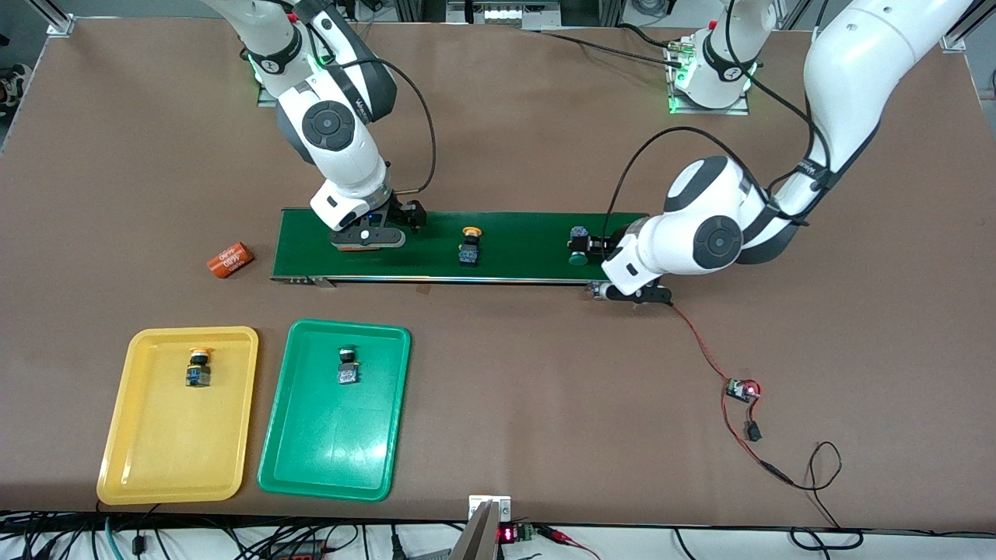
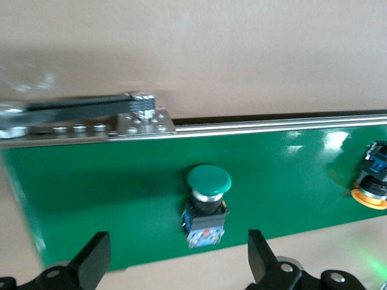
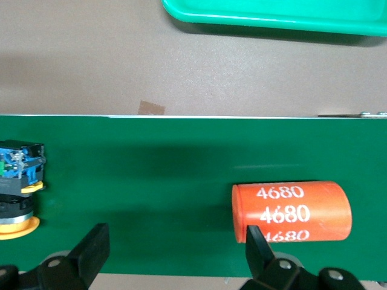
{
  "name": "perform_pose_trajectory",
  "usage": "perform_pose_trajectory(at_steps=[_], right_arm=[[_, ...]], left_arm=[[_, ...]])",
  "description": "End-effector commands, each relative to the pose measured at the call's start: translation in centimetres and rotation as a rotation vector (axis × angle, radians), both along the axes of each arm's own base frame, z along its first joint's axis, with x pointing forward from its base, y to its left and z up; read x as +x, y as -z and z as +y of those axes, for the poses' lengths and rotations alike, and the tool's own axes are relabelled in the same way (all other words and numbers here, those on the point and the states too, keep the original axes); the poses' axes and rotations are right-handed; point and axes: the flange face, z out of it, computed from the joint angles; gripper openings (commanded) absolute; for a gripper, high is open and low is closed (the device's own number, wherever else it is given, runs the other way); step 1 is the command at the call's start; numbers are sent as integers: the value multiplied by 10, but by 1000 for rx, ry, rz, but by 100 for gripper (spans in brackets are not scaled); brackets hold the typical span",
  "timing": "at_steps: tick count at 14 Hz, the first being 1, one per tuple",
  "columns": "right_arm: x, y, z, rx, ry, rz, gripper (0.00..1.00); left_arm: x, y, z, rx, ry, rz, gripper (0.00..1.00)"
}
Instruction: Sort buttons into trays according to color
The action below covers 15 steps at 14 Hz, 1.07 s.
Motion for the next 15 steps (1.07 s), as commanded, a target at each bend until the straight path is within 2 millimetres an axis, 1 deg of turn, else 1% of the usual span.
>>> perform_pose_trajectory(at_steps=[1,2,4,6,8,9,10,11,12,14,15], right_arm=[[1,-1,2,16,19,-3,100],[1,-1,2,17,19,-4,100],[2,3,3,25,20,-7,100],[5,5,5,41,19,-21,100],[11,9,13,59,15,-26,100],[11,11,19,67,10,-27,100],[12,12,22,69,8,-26,100],[11,16,25,69,3,-19,100],[11,16,26,70,2,-18,100],[9,20,30,67,-4,-9,100],[5,24,35,67,-9,-2,100]], left_arm=[[25,-65,19,56,-4,-16,100],[33,-77,29,75,-2,-30,100],[41,-93,41,158,35,-72,100],[48,-115,56,226,55,-83,100],[60,-129,78,202,120,-103,100],[62,-140,90,186,190,-132,100],[61,-149,103,208,243,-156,100],[58,-158,111,218,290,-162,100],[55,-178,122,214,289,-183,100],[51,-199,161,139,265,-185,100],[49,-211,186,132,272,-203,100]])
